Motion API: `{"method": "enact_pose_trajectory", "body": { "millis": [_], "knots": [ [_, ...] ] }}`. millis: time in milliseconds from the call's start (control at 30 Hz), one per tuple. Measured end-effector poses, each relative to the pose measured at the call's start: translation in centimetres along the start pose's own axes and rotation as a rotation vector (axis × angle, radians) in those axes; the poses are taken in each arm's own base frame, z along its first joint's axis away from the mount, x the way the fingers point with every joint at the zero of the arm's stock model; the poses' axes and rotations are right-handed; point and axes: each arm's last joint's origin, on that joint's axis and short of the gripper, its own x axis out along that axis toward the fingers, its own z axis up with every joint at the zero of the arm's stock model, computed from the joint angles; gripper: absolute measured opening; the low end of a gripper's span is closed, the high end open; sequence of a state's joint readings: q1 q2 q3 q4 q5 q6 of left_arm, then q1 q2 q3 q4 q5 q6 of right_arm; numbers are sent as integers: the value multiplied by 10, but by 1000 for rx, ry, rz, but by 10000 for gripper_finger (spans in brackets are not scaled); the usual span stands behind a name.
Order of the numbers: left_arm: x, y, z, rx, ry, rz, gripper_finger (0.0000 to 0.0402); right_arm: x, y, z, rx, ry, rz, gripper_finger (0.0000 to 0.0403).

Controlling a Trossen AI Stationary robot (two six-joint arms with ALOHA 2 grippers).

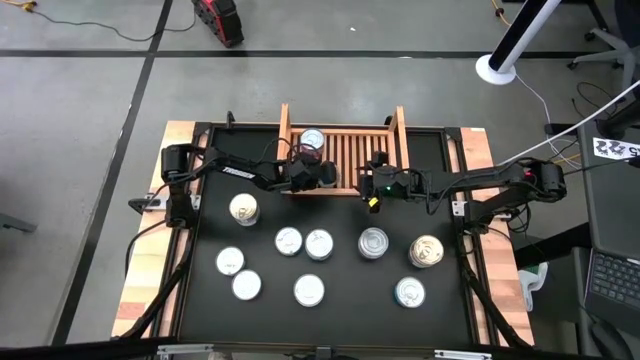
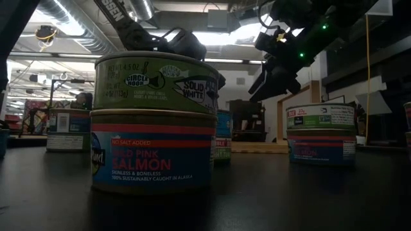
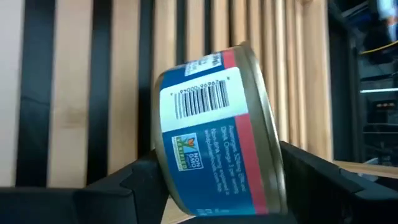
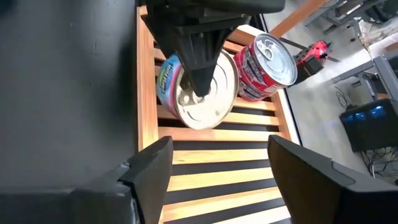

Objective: Stack canned seafood by type on shelf
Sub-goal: Put the blue tuna can on the shelf

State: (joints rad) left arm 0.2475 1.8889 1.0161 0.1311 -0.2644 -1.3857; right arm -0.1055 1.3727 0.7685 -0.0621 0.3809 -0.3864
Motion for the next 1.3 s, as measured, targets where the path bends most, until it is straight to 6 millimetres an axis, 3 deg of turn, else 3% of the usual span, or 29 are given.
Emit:
{"method": "enact_pose_trajectory", "body": {
  "millis": [500, 1300],
  "knots": [
    [2, 6, 8, -67, 202, 16, 266, 0, 1, -2, -9, 21, 9, 262],
    [-4, 5, 13, -198, 284, 42, 267, 0, 2, -4, -17, 39, 16, 262]
  ]
}}
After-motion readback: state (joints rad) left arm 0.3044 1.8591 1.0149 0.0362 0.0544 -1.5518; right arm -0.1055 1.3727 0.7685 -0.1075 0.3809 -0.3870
